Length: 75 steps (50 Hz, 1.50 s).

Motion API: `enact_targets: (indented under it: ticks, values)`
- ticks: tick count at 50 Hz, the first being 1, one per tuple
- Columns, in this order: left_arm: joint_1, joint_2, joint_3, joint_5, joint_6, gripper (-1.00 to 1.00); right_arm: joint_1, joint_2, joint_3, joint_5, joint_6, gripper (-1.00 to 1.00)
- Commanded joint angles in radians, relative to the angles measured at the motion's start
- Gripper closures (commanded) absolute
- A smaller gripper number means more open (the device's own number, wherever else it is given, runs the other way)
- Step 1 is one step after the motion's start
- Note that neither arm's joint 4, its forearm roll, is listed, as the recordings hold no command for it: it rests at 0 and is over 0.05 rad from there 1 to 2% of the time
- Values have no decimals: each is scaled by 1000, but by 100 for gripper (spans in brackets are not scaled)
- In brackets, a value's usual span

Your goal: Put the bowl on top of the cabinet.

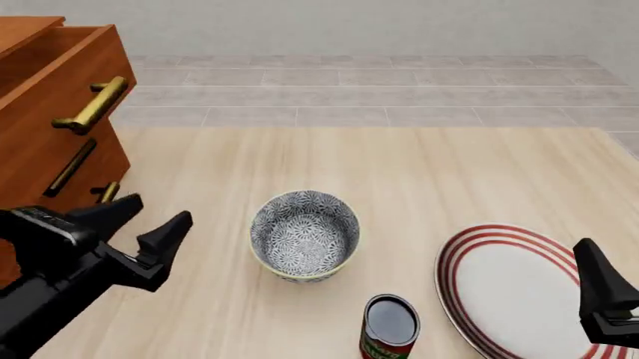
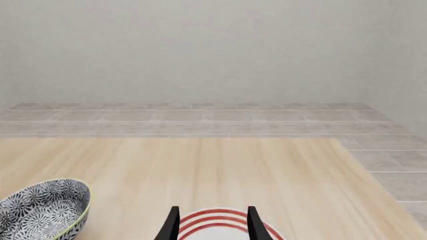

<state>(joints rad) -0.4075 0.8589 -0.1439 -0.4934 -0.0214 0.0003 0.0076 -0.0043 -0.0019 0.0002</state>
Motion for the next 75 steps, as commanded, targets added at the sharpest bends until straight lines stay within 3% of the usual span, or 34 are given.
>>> enact_targets:
  ticks: [1, 7, 8, 9, 10, 32, 39, 41, 43, 57, 75]
  values:
    - [-92, 145, -75, -25, 11, -100, 0, 0, 0, 0, 0, -100]
    - [-113, 161, -108, -7, 28, -100, 0, 0, 0, 0, 0, -100]
    - [-111, 124, -93, -26, 94, -100, 0, 0, 0, 0, 0, -100]
    - [-120, 127, -95, -29, 98, -100, 0, 0, 0, 0, 0, -100]
    - [-127, 178, -129, -9, 56, -100, 0, 0, 0, 0, 0, -100]
    - [-209, 420, -279, 20, 16, -100, 0, 0, 0, 0, 0, -100]
    - [-211, 433, -300, 33, 23, -100, 0, 0, 0, 0, 0, -100]
    - [-191, 401, -290, 17, 73, -100, 0, 0, 0, 0, 0, -100]
    - [-194, 407, -312, 45, 43, -100, 0, 0, 0, 0, 0, -100]
    - [-155, 411, -349, 82, 55, -100, 0, 0, 0, 0, 0, -100]
    - [-180, 558, -414, 119, -2, -100, 0, 0, 0, 0, 0, -100]
